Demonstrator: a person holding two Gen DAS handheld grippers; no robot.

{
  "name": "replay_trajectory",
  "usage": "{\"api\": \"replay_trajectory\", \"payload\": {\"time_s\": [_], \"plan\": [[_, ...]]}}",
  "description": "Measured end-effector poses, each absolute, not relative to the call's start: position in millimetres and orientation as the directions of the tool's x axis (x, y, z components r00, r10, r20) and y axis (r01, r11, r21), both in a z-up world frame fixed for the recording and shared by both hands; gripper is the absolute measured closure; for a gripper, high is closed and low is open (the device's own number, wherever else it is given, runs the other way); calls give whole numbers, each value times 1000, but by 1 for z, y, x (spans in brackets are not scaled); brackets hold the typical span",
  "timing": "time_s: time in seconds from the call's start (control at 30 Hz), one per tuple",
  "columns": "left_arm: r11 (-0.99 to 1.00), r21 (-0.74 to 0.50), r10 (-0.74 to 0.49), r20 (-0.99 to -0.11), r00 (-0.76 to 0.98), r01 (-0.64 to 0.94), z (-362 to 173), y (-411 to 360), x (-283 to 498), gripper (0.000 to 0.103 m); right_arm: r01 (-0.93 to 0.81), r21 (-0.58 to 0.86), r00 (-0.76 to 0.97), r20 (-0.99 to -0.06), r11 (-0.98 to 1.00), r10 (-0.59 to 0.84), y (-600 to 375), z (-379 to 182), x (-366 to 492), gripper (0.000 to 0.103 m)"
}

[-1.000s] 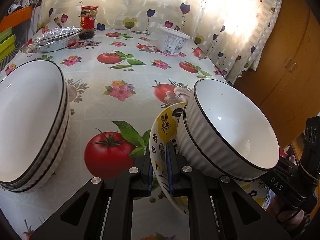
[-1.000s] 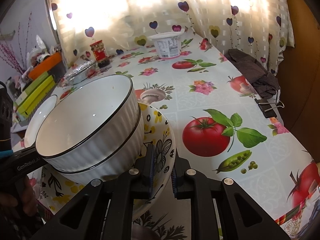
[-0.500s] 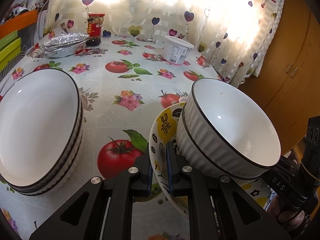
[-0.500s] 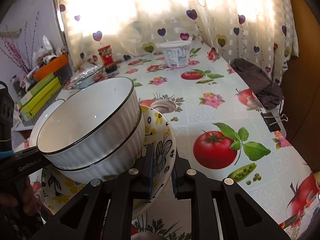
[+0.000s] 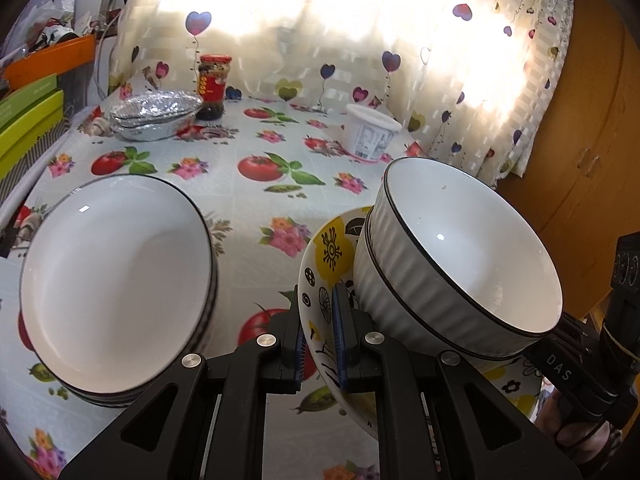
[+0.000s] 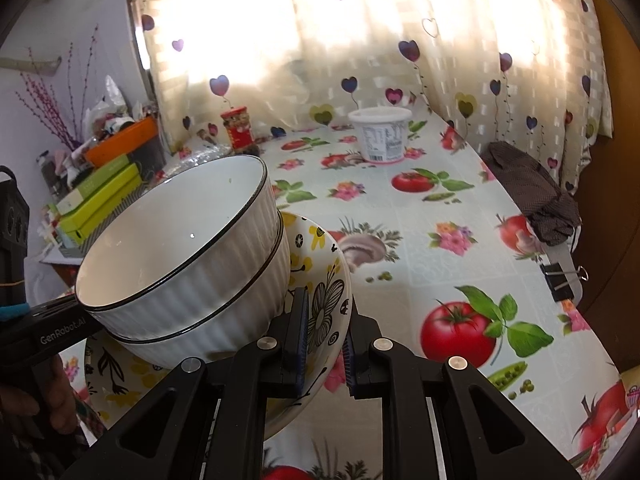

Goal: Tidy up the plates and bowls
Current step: 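Carry the nested bowl stack with the left tool over the white plate stack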

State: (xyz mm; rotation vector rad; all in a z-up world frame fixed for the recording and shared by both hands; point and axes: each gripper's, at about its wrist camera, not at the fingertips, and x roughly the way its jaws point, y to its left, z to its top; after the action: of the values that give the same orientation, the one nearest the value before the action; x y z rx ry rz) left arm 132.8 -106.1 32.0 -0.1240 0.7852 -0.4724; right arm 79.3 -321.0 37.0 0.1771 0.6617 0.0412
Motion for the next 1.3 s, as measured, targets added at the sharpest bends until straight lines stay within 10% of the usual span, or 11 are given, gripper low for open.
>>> {"api": "replay_trajectory", "payload": {"time_s": [1.3], "plan": [[953,-279,-276,-639,718,118,42,19,169,92,-245,192,734,-604,951,311,-205,53,174,88]]}}
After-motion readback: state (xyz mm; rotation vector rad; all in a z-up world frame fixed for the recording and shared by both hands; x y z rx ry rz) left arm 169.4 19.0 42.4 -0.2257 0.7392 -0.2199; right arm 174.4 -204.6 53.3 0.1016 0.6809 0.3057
